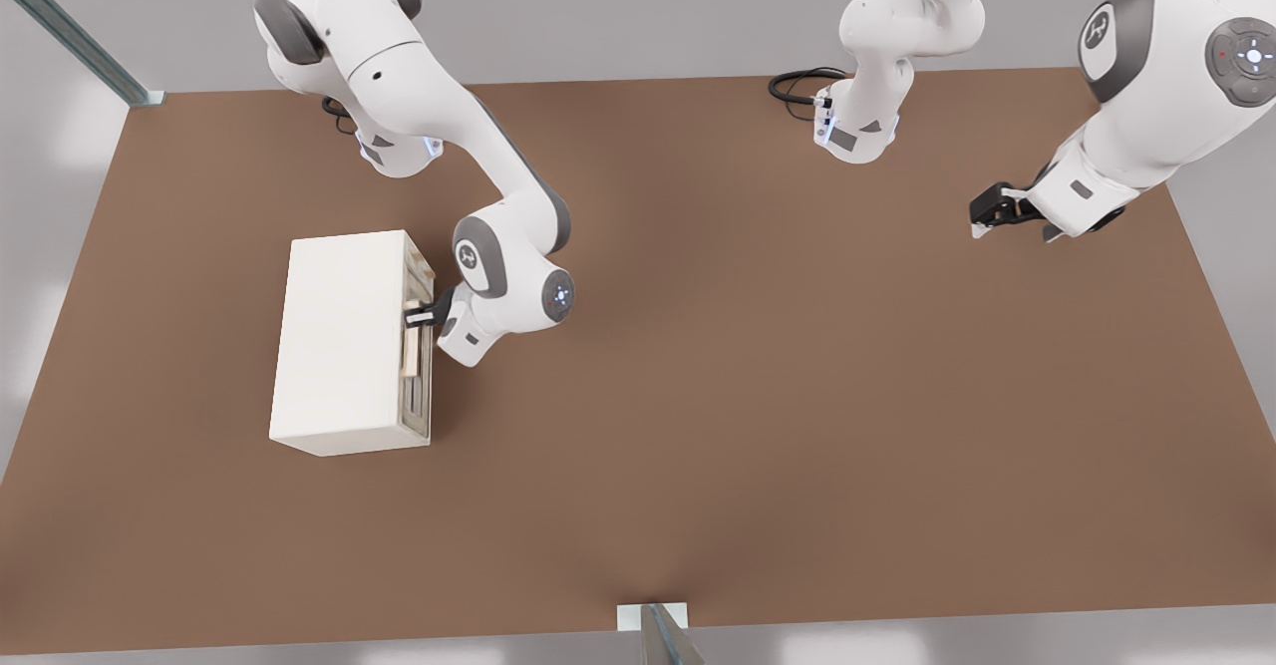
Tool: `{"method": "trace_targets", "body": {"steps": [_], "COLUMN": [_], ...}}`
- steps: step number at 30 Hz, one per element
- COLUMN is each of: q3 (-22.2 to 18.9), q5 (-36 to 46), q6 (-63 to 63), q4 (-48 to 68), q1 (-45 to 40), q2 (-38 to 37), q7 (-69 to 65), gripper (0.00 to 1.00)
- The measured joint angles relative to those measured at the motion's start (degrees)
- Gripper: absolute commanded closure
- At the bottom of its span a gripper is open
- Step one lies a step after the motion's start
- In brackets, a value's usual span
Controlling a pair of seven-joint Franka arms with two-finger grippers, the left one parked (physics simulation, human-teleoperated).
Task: Keep left arm still and open the oven door with right arm
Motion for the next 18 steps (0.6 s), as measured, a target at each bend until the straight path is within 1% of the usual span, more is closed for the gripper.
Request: {"method": "trace_targets", "body": {"steps": [7, 18], "q3": [0.00, -0.09], "q5": [-0.07, -0.10], "q6": [0.13, 1.97], "q4": [-0.62, 2.40], "q1": [-0.62, -1.34], "q2": [2.09, 5.60], "q7": [6.60, 12.82], "gripper": [0.79, 0.79]}}
